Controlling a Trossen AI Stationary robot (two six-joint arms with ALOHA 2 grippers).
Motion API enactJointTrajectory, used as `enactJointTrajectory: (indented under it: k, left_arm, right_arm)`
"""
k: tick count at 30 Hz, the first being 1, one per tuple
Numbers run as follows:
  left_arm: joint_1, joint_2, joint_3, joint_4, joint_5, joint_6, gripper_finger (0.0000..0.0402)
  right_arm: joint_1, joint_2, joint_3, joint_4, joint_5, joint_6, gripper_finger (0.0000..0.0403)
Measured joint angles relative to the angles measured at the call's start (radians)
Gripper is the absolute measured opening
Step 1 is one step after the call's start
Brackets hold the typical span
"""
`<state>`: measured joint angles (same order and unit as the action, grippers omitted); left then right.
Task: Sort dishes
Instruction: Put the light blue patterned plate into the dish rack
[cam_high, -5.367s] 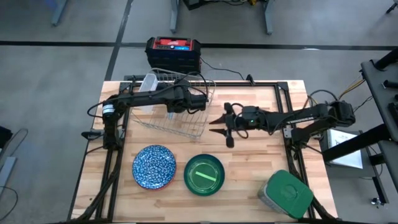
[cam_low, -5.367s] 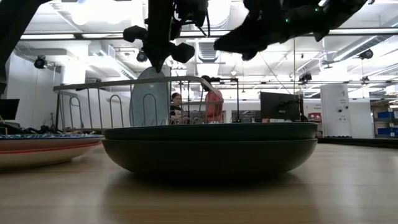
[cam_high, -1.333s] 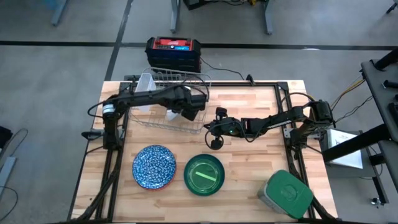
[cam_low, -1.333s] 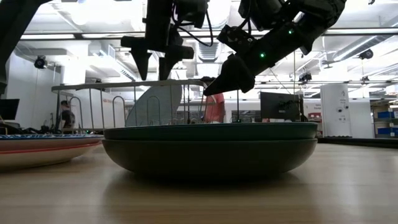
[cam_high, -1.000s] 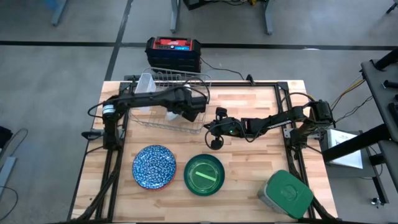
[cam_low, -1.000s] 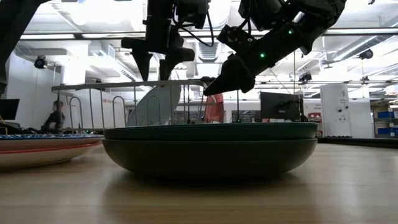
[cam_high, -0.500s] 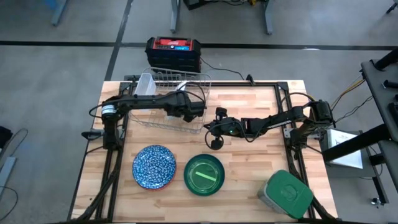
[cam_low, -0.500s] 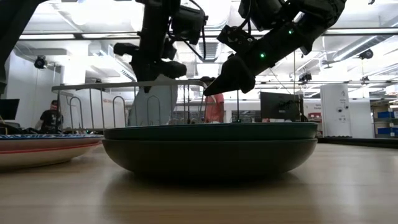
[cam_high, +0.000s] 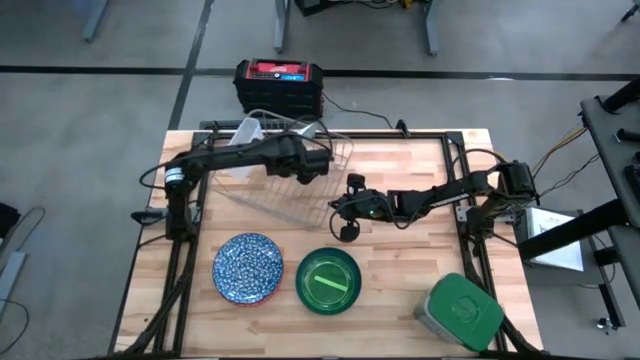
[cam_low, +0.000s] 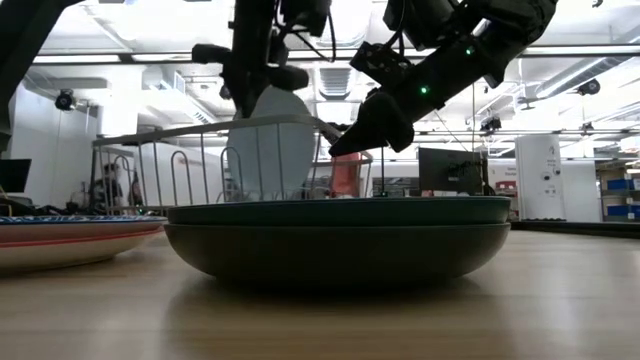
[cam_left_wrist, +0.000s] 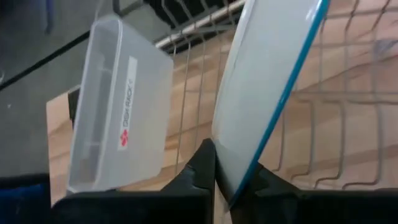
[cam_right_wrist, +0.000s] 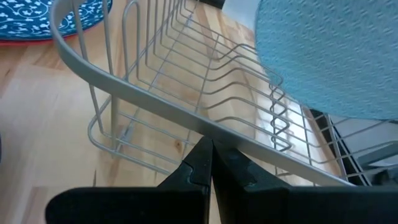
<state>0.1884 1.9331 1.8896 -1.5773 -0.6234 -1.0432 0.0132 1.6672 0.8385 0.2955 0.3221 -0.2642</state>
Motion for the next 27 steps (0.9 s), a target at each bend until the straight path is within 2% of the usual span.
enactJointTrajectory:
  k: [9, 16, 20, 27]
  left_arm:
    - [0.018, -0.002, 0.126, 0.025, 0.019, 0.086, 0.0006]
    - [0.039, -0.011, 0.192, 0.013, -0.054, 0.140, 0.0001]
    - [0.059, -0.055, 0.155, 0.013, -0.066, 0.145, 0.0001]
    - [0.098, -0.181, -0.002, 0.008, -0.073, 0.141, 0.0001]
  right_arm:
    - [-0.001, 0.000, 0.000, -0.001, 0.003, 0.000, 0.0000]
    - [-0.001, 0.000, 0.000, -0.015, 0.003, 0.001, 0.0000]
    - [-0.001, 0.000, 0.000, -0.019, 0.003, 0.001, 0.0000]
    - [-0.001, 0.000, 0.000, -0.025, 0.002, 0.002, 0.0000]
